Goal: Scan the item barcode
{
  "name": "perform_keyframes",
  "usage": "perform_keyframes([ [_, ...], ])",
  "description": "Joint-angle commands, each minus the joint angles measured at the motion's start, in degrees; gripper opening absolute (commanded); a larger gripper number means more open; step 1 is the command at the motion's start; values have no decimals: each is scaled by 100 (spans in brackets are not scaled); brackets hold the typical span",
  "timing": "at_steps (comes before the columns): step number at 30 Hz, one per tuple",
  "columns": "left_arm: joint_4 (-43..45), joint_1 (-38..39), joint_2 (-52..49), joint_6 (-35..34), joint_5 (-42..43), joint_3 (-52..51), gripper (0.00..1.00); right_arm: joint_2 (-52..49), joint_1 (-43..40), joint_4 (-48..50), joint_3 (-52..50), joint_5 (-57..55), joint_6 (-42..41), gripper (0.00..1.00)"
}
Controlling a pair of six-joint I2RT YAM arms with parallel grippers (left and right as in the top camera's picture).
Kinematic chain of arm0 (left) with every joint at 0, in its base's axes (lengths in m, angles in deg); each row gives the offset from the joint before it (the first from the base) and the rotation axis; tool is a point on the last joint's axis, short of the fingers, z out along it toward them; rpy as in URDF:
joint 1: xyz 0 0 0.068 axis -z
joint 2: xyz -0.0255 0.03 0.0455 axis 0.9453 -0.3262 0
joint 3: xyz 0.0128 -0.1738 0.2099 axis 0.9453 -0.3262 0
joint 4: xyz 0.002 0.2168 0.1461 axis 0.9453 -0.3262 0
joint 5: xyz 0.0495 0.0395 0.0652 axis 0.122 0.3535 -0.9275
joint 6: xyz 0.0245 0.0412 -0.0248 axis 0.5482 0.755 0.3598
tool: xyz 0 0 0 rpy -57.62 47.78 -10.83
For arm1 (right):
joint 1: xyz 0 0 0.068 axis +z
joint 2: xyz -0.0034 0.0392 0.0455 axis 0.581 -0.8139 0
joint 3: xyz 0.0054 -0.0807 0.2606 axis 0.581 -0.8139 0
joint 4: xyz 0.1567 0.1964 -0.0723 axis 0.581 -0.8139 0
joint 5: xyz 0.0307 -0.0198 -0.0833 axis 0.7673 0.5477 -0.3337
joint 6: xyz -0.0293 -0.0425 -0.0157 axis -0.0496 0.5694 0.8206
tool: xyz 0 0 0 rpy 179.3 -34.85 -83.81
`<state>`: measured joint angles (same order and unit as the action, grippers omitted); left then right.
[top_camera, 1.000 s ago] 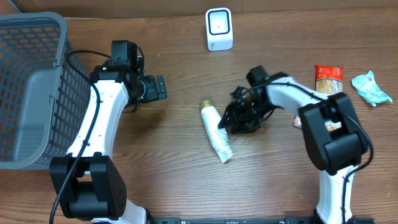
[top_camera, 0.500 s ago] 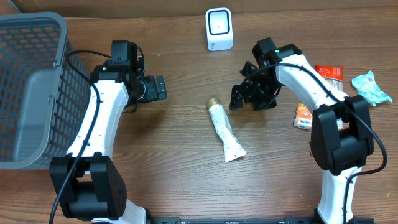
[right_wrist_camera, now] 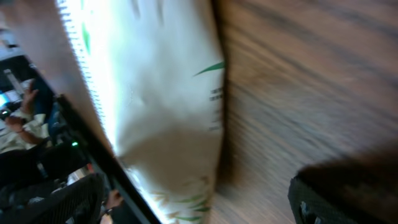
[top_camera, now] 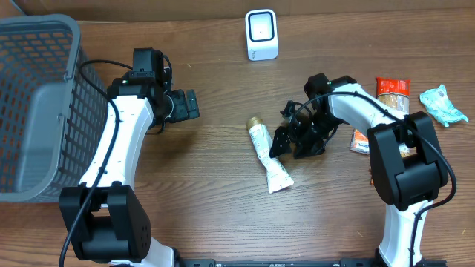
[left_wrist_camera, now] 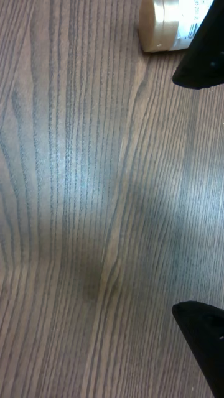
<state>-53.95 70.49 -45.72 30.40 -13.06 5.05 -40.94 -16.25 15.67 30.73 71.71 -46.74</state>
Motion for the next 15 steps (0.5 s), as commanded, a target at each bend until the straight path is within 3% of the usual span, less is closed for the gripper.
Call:
perform_keyframes([
  [1,0,15,50,107,-39,63,100,90,48,149,-190,424,96,97],
  [5,0,15,50,107,-37,63,100,90,50,256,-190,442,94,97],
  [9,0,15,50,107,-37,63,100,90,120,439,-197,398,2,89],
  [13,0,15,50,107,-37,63,100,83,328,1016,-424,-575,-1353,88],
  [15,2,15,50,107,-39,63,100,79,354,1067,-463,-605,-1478,84],
])
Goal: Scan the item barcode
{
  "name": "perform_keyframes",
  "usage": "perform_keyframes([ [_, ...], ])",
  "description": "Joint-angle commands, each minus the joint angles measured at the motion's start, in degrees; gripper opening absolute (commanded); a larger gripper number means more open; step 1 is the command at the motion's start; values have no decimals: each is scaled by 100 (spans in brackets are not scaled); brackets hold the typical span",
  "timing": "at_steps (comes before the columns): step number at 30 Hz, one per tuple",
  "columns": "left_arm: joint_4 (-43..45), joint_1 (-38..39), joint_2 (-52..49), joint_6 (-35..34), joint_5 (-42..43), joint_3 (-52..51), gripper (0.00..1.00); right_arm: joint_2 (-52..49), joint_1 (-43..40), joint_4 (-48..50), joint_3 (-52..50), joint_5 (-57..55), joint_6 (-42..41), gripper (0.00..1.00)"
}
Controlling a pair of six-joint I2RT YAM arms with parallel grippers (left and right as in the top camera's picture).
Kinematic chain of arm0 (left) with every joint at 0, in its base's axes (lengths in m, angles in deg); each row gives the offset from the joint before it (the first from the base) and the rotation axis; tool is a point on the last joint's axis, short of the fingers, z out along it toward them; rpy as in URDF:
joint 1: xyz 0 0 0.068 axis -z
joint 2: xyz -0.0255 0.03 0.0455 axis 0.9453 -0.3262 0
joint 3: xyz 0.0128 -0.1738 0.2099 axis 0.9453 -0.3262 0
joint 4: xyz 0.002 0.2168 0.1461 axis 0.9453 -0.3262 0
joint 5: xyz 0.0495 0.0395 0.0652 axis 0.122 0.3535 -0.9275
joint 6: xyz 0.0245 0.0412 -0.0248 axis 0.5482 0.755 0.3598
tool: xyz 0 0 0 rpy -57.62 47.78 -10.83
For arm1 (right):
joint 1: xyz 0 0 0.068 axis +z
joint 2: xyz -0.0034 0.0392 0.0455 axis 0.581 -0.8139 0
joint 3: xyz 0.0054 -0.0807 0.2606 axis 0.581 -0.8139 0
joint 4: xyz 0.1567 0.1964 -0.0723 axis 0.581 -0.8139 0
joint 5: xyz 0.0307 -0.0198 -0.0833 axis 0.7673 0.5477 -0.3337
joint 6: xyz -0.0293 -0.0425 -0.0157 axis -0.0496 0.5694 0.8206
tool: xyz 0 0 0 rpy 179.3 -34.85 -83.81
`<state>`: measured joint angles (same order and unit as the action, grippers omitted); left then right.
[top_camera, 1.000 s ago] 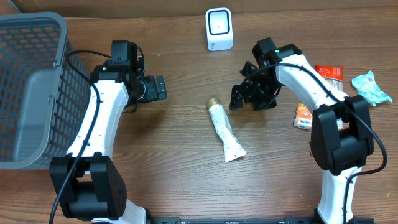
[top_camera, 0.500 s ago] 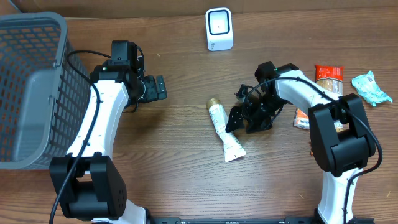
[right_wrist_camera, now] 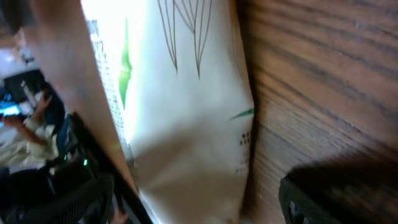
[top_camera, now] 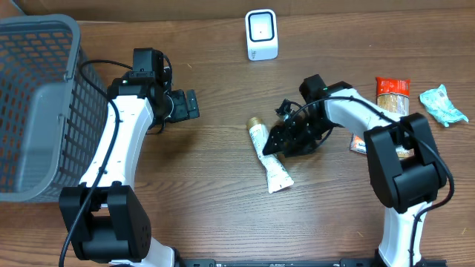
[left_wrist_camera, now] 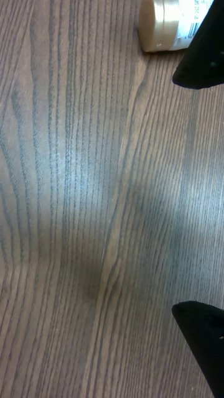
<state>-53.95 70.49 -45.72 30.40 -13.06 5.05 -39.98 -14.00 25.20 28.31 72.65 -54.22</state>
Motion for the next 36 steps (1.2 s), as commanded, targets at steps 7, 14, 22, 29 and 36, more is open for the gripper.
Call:
perform_keyframes([
  [7,0,15,50,107,-37,63,100,-17,129,162,-221,-584,-726,28],
  [14,0,15,50,107,-37,63,100,9,85,94,-153,-319,-686,4],
  [22,0,15,50,107,-37,63,100,850,-79,-518,483,420,-17,4],
  [29,0,15,50,107,-37,63,100,2120,-258,-538,1145,1537,33,4],
  [36,0,15,50,107,-37,63,100,3095,-328,-181,1340,1740,-750,4],
])
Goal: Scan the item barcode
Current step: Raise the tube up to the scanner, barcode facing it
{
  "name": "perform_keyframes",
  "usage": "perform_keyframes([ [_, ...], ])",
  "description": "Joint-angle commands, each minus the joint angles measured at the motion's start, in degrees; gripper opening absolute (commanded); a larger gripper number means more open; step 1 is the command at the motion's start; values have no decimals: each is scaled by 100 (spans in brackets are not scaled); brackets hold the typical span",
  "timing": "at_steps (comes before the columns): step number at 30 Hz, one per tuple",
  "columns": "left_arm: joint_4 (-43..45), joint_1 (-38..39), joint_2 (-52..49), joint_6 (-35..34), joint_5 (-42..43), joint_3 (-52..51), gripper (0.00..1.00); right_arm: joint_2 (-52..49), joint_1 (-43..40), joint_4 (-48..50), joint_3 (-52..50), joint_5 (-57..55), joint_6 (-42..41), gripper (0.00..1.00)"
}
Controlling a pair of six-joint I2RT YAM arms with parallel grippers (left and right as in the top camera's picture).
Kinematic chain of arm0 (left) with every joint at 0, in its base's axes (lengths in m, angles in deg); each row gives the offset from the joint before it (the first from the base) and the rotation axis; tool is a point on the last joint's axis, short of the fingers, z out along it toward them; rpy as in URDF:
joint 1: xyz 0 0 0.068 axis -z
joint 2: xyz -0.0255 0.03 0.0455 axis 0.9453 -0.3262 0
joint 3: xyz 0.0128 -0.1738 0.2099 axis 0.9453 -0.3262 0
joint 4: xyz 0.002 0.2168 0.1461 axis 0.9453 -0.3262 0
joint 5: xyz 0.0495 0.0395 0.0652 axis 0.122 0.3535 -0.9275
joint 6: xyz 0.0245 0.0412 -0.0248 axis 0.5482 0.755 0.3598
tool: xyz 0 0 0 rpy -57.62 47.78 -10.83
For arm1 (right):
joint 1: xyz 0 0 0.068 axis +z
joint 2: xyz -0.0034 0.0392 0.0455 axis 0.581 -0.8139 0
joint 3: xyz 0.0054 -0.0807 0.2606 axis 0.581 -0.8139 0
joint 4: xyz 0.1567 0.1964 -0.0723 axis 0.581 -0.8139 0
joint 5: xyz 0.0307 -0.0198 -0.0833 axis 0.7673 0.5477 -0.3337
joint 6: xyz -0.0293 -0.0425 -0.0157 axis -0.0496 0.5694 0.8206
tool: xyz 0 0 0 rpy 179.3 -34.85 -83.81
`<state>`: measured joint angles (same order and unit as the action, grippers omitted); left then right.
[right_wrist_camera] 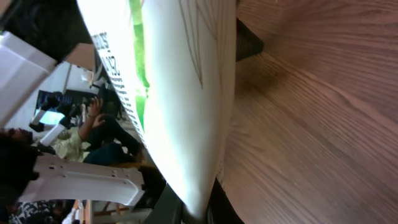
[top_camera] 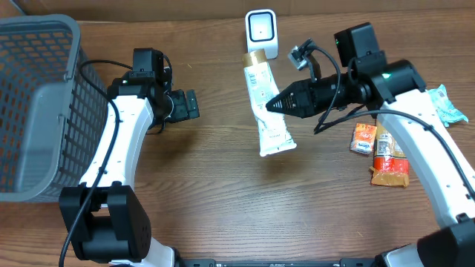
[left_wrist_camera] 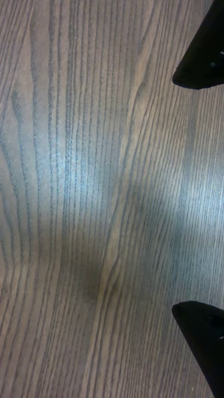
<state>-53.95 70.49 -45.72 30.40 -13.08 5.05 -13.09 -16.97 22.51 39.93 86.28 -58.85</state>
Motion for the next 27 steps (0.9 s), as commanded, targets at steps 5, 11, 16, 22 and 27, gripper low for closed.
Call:
perform_keyframes([
  [5,0,15,50,107,-37,63,100,452,42,-24,376,-1023,-890,4],
  [11,0,15,50,107,-35,63,100,-85,450,-527,1390,-4212,-946,4],
  [16,0,15,50,107,-35,63,100,-1508,691,-424,2524,-6002,-127,4],
  [22,0,15,50,109,-37,63,100,-2573,820,1419,2603,-8146,1300,4],
  [27,0,15,50,107,-35,63,100,-3340,949,2870,2603,-8961,3123,4],
])
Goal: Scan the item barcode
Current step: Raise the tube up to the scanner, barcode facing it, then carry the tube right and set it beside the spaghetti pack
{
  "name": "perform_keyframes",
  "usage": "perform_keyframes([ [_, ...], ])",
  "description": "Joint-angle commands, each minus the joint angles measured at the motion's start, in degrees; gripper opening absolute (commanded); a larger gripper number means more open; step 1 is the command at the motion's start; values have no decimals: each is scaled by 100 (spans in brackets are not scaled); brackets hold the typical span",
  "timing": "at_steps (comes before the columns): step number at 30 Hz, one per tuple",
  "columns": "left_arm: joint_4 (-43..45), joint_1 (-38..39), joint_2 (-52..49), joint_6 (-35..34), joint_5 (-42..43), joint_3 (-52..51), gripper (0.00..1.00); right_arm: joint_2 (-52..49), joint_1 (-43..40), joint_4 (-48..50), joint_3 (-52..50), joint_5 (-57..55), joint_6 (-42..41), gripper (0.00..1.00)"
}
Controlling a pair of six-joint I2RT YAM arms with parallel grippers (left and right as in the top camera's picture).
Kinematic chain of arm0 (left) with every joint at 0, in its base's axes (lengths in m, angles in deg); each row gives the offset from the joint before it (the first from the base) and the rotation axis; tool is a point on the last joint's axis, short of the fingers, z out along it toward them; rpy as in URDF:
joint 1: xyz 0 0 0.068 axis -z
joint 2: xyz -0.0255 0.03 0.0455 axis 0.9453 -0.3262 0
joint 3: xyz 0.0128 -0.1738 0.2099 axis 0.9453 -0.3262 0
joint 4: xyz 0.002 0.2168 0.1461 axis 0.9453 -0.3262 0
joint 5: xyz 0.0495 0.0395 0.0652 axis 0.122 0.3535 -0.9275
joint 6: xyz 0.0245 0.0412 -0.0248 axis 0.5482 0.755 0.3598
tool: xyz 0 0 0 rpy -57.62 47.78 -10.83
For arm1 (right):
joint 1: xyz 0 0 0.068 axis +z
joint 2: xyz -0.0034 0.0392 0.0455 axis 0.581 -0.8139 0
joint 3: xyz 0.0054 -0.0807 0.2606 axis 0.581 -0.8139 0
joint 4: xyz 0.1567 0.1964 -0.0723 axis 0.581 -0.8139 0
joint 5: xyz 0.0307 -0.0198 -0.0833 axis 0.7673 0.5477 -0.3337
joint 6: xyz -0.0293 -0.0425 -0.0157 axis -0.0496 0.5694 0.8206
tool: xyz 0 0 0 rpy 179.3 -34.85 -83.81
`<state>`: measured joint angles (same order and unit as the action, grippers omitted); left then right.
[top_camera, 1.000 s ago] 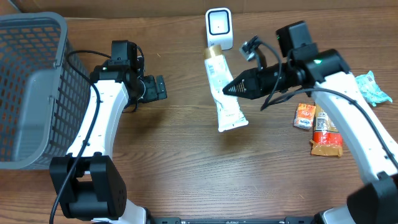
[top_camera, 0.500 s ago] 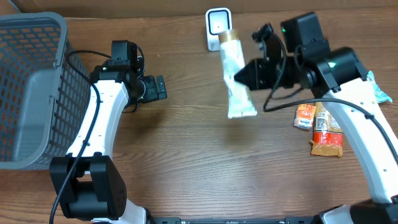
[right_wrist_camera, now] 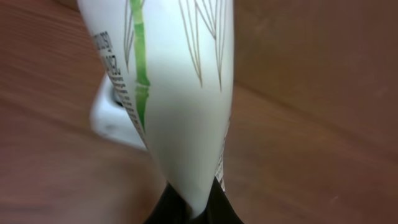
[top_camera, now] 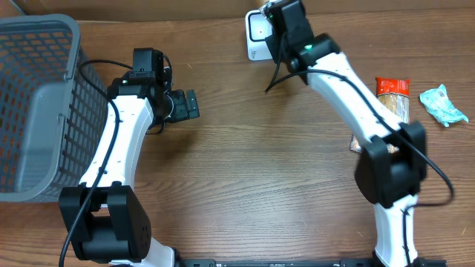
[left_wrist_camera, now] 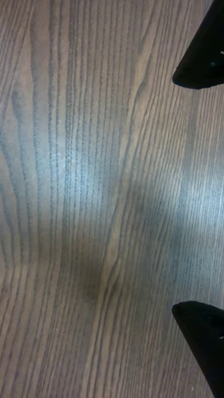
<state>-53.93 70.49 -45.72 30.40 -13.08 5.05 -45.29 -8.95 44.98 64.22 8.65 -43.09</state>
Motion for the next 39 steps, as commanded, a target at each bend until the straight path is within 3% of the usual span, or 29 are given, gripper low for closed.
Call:
perform_keyframes([
  [1,-2,15,50,107,-35,63,100,-223,162,839,175,-1316,1753,4],
  [11,-2,15,50,107,-37,63,100,-1054,205,2074,170,-1513,3010,4],
  [21,-2,15,50,107,-37,63,100,-1054,195,2050,170,-1775,3158,4],
  [25,-2,15,50,107,-37,63,100,-721,243,1703,170,-1851,2835,4],
  [31,-2,15,50,107,-37,63,99,411,258,-39,170,-931,1357,4],
  [39,-2,15,50,107,-37,63,100,1773,-299,-3320,170,1014,-2015,4],
])
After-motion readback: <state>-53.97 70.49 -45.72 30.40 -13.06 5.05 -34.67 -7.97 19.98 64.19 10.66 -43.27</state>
